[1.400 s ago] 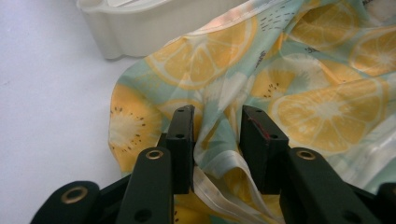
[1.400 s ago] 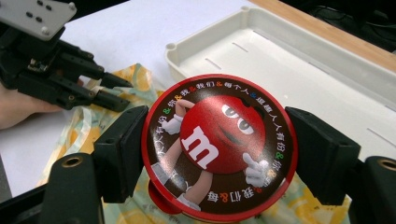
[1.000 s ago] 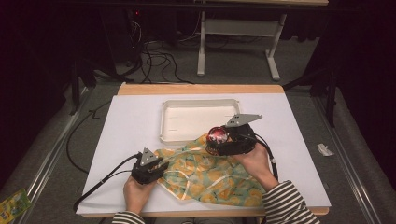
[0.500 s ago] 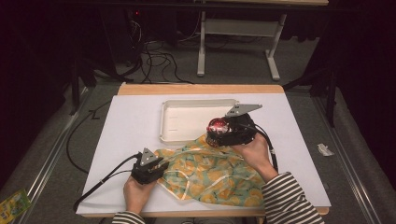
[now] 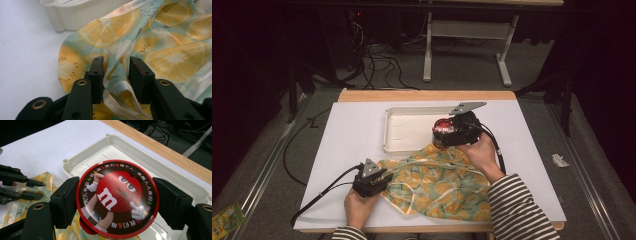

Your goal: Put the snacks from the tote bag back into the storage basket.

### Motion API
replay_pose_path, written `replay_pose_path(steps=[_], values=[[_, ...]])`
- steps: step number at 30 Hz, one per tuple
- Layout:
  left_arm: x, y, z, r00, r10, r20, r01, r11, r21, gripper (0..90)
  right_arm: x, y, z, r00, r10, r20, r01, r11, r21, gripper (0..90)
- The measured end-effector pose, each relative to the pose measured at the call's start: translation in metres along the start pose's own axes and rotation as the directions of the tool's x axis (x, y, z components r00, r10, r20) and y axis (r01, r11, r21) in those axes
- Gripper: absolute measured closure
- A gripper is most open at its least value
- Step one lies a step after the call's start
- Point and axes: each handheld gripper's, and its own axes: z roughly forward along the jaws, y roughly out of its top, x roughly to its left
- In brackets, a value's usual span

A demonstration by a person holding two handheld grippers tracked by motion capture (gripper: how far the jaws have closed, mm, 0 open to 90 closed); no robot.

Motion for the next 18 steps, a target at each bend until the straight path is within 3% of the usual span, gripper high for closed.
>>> replay_pose_path(steps=[18], values=[[0.000,0.000,0.000,1.0000,0.002,0.000,-0.002,1.0000,0.000,64.2,-0.014,0.014,0.018,0.9989,0.032,0.036,-0.033,0.9992,0.025,26.4]])
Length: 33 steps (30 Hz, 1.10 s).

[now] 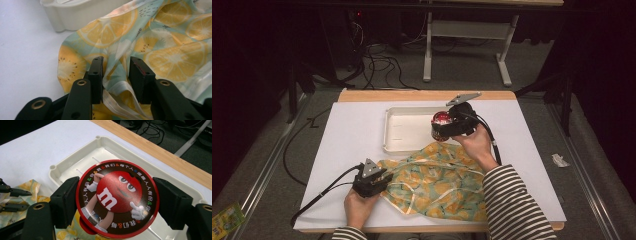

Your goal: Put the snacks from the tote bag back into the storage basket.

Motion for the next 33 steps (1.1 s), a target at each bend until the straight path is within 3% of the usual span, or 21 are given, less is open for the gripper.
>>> replay_pose_path(steps=[33], values=[[0.000,0.000,0.000,1.0000,0.001,-0.002,-0.001,1.0000,0.000,64.0,-0.016,0.002,0.042,0.9994,0.030,0.016,-0.031,0.9989,0.036,26.3]])
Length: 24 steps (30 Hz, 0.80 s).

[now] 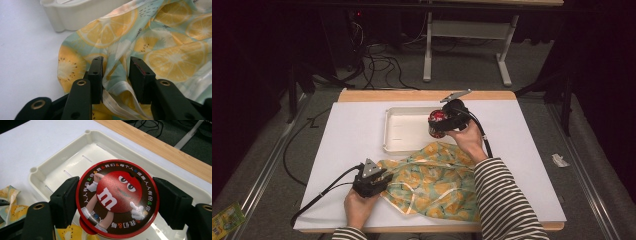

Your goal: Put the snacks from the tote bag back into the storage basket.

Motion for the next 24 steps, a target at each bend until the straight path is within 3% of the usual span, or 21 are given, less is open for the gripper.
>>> replay_pose_path(steps=[24], values=[[0.000,0.000,0.000,1.0000,0.001,0.003,-0.001,1.0000,0.000,63.3,-0.004,-0.005,0.036,0.9998,0.018,0.011,-0.018,0.9981,0.058,26.2]])
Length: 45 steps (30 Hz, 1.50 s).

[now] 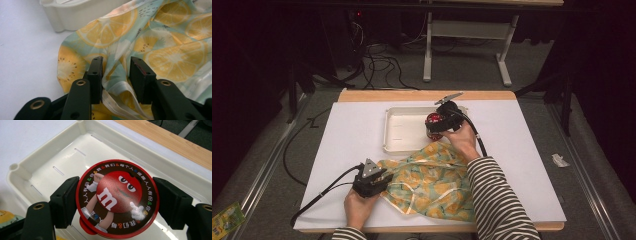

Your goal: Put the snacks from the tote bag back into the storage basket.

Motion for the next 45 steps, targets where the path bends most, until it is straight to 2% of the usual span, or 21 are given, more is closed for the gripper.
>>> replay_pose_path(steps=[7,16,29,38,42,45], values=[[0.000,0.000,0.000,1.0000,0.000,0.000,0.000,1.0000,0.000,63.1,-0.001,-0.003,0.012,0.9999,0.015,-0.006,-0.014,0.9995,0.029,26.2],[0.000,0.000,0.000,1.0000,0.000,0.001,0.000,1.0000,-0.001,62.5,0.002,-0.006,0.024,0.9999,0.011,-0.005,-0.011,0.9972,0.073,26.1],[0.000,0.000,0.000,1.0000,0.000,0.001,0.000,1.0000,-0.001,62.6,-0.001,-0.008,0.031,0.9997,0.024,-0.010,-0.023,0.9960,0.086,25.9],[0.000,0.000,0.000,1.0000,0.001,0.000,-0.001,1.0000,-0.002,62.6,0.001,-0.008,0.034,0.9999,0.000,-0.011,0.001,0.9960,0.090,24.9],[0.000,0.000,0.000,1.0000,0.001,0.000,-0.001,1.0000,-0.002,62.6,0.000,-0.009,0.035,0.9995,0.019,-0.027,-0.016,0.9951,0.098,22.2],[0.000,0.000,0.000,1.0000,0.001,0.000,-0.001,1.0000,-0.001,62.6,0.001,-0.010,0.038,0.9997,0.021,-0.015,-0.019,0.9931,0.116,18.8]])
